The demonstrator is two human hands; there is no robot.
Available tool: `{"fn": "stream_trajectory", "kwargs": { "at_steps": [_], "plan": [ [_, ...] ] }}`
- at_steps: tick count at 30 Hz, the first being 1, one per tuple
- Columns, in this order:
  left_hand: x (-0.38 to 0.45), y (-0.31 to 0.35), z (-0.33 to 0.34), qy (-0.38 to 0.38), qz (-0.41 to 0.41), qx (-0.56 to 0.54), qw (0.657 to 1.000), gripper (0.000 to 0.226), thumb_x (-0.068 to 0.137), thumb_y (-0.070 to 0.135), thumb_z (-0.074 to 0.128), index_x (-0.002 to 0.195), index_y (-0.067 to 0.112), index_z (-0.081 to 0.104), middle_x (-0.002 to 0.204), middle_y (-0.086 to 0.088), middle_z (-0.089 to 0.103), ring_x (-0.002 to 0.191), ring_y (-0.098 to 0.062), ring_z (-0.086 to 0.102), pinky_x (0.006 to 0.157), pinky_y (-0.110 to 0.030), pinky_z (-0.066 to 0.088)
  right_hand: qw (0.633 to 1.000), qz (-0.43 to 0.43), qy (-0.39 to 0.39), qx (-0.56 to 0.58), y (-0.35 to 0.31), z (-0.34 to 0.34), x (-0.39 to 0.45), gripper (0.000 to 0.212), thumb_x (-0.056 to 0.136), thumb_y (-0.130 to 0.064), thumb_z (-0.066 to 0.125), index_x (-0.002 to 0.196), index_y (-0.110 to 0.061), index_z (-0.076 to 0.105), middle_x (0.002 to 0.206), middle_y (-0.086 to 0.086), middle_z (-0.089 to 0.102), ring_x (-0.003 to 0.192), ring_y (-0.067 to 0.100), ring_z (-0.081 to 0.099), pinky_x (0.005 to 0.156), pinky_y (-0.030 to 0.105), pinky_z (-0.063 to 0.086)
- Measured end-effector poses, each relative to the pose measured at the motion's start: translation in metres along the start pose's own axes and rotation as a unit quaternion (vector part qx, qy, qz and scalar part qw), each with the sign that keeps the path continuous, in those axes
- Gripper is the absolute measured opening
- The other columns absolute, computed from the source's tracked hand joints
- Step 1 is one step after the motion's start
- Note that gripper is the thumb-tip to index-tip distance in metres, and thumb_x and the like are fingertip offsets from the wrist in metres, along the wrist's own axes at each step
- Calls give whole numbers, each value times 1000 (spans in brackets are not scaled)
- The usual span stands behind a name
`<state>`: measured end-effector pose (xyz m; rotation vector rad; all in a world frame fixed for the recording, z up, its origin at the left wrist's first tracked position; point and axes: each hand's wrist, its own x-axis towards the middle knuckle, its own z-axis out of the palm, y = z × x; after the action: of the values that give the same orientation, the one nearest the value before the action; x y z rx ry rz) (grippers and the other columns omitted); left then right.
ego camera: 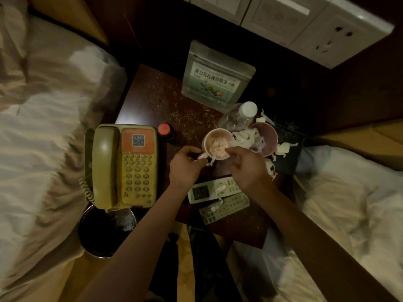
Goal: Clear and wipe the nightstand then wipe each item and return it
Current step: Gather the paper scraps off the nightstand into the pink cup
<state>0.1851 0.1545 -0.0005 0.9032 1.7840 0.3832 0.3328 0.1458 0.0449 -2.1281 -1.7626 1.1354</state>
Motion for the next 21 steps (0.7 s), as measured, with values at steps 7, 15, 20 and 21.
{"fn": "stream_trajectory", "kwargs": {
  "at_steps": [7,15,20,21],
  "plan": [
    [5,-1,2,51,46,42,997,16,80,19,72,90,28,64,79,9,59,77,-14,59,67,-32,52,969,-72,-69,-228,-1,33,21,38,91,-16,57,128,-16,51,118,9,57,100,30,60,78,37,50],
    [-4,-31,-15,66,118,-48,990,17,83,12,69,100,17,70,90,12,65,82,0,61,71,-18,51,997,5,63,38,12,9,8,5,85,-8,64,85,-4,67,71,2,63,57,2,55,55,10,40],
    [-26,-56,-7,36,81,-42,995,9,85,16,69,94,17,68,89,13,65,76,13,57,64,-5,44,998,-4,57,30,44,30,-33,17,76,-13,76,79,0,66,81,13,67,68,19,60,65,20,44],
    [-31,-61,-4,25,71,-41,996,6,85,16,68,91,18,68,88,14,64,74,12,57,64,-9,46,999,16,29,16,51,38,-39,17,77,-16,76,81,-2,66,90,11,65,76,19,61,70,23,47]
  ]
}}
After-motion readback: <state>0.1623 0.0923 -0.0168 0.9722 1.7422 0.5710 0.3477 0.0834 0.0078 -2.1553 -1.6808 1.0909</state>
